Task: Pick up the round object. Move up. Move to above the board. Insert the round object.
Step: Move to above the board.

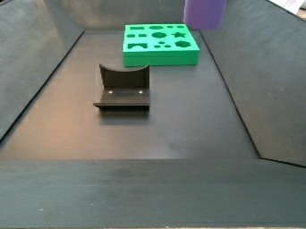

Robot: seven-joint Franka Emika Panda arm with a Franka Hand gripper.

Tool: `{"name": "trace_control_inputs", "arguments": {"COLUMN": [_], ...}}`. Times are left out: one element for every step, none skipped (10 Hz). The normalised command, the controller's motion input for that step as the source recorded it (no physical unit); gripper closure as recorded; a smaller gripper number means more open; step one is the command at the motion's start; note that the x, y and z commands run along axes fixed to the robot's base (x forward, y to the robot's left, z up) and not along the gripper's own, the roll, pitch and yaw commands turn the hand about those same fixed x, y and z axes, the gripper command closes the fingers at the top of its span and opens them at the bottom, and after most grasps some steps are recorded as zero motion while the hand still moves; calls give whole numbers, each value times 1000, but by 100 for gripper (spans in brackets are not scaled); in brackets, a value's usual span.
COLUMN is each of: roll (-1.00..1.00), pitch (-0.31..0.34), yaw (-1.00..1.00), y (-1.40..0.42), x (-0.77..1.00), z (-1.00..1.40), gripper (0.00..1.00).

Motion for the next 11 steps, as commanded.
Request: {"name": "trace_control_inputs", "arguments": {"roll": [72,65,-6,-11,-21,-24,-11,-18,-10,-24,-3], "pitch": [171,111,37,25,19,18,14,10,19,24,42], "yaw": [-643,-452,-232,-118,-47,-33,-13,-5,-2,-2,1], "y": [-1000,-1000,-1000,-1000,-1000,-1000,-1000,-1000,-1000,-1000,-1000], "x": [38,32,30,28,29,28,25,26,28,30,39], "z": [53,59,58,58,62,62,64,68,72,75,79], "gripper": [100,100,100,100,100,100,100,100,100,100,100]}}
